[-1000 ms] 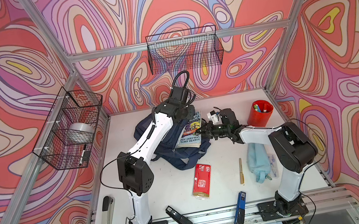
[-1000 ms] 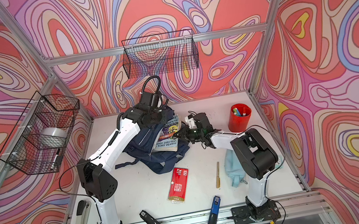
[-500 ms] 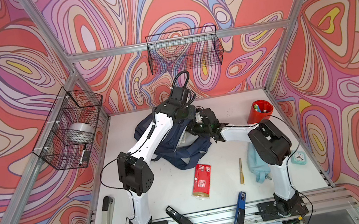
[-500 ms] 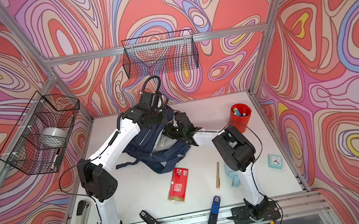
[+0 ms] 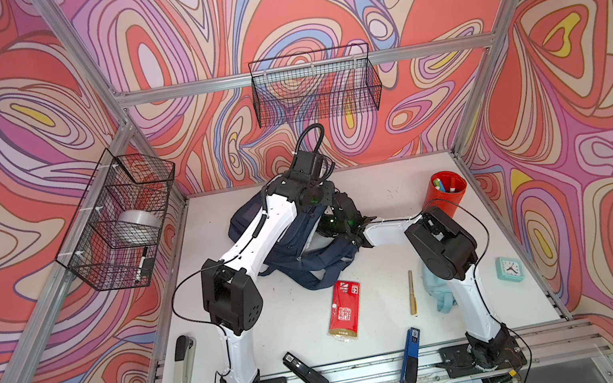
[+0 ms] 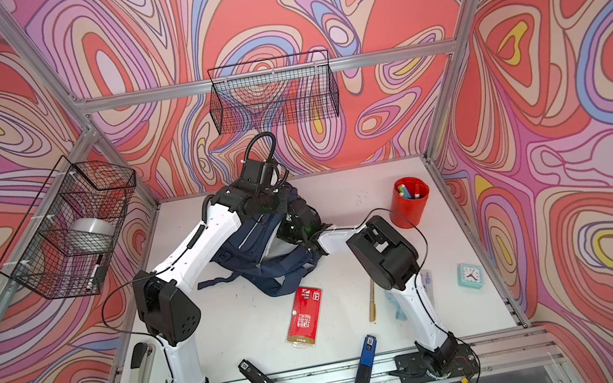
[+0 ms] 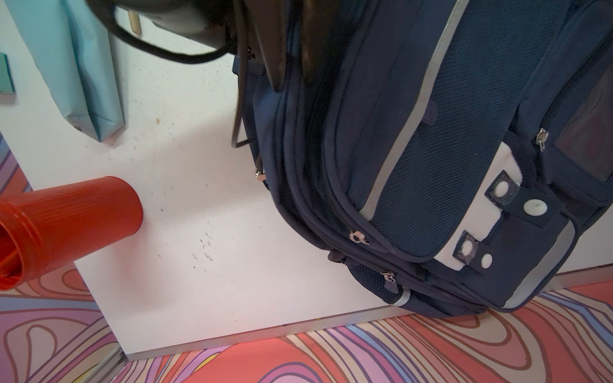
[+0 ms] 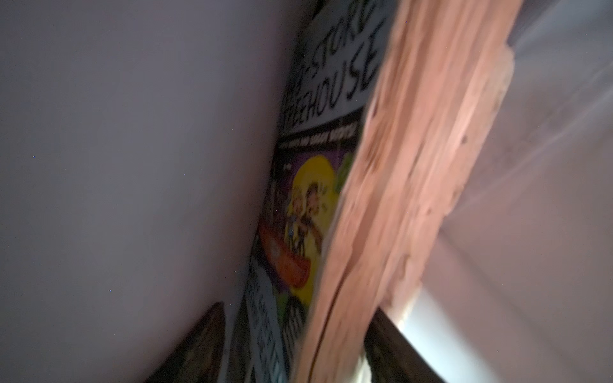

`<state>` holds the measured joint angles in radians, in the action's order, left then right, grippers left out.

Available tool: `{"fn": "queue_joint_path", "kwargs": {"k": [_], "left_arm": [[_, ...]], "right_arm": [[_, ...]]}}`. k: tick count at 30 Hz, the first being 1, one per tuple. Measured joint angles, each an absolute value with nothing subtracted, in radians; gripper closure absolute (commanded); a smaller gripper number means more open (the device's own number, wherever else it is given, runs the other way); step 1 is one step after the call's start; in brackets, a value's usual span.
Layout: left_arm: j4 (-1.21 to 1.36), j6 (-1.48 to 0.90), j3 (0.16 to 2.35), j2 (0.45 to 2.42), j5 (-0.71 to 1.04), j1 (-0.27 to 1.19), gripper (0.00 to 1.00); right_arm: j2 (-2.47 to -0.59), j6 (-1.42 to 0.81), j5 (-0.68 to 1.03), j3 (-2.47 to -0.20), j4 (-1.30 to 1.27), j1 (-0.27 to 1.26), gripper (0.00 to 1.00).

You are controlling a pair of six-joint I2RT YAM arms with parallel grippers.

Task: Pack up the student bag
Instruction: 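Lower the book into the backpack and open the right gripper, then grasp the backpack zipper pull with the right gripper while the left holds the bag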

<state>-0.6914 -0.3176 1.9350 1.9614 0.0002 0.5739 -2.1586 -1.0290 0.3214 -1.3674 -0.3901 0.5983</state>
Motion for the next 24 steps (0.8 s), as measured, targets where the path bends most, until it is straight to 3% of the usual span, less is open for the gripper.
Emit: {"fn": "queue_joint_path", "kwargs": {"k": [4, 5, 7, 10, 12, 13, 19, 24], "left_arm": [[-0.675, -0.319, 1.913, 1.959, 0.010, 0.574, 1.00], [-0.671, -0.319, 1.910, 1.959, 0.012, 0.574, 0.96], [-0.658, -0.318, 1.900, 1.957, 0.018, 0.574, 0.64], [-0.636, -0.327, 1.875, 1.939, 0.030, 0.569, 0.25], [-0.628, -0.334, 1.860, 1.916, 0.034, 0.564, 0.09], [-0.627, -0.336, 1.856, 1.900, 0.034, 0.561, 0.04], [-0.603, -0.369, 1.791, 1.744, 0.068, 0.525, 0.02], [-0.511, -0.480, 1.519, 1.515, 0.189, 0.395, 0.20]], "right_arm": [[-2.037, -0.983, 0.339, -1.240, -0.290, 0.564, 0.21], [-2.005, -0.965, 0.343, -1.219, -0.253, 0.557, 0.21], [-1.935, -0.920, 0.351, -1.188, -0.178, 0.547, 0.21], [-1.820, -0.867, 0.350, -1.135, -0.097, 0.546, 0.20], [-1.745, -0.836, 0.331, -1.099, -0.032, 0.552, 0.17], [-1.707, -0.818, 0.312, -1.084, 0.007, 0.558, 0.10], [-1.596, -0.697, 0.157, -1.118, 0.226, 0.682, 0.07], [-1.579, -0.661, 0.004, -1.143, 0.313, 0.857, 0.17]]}}
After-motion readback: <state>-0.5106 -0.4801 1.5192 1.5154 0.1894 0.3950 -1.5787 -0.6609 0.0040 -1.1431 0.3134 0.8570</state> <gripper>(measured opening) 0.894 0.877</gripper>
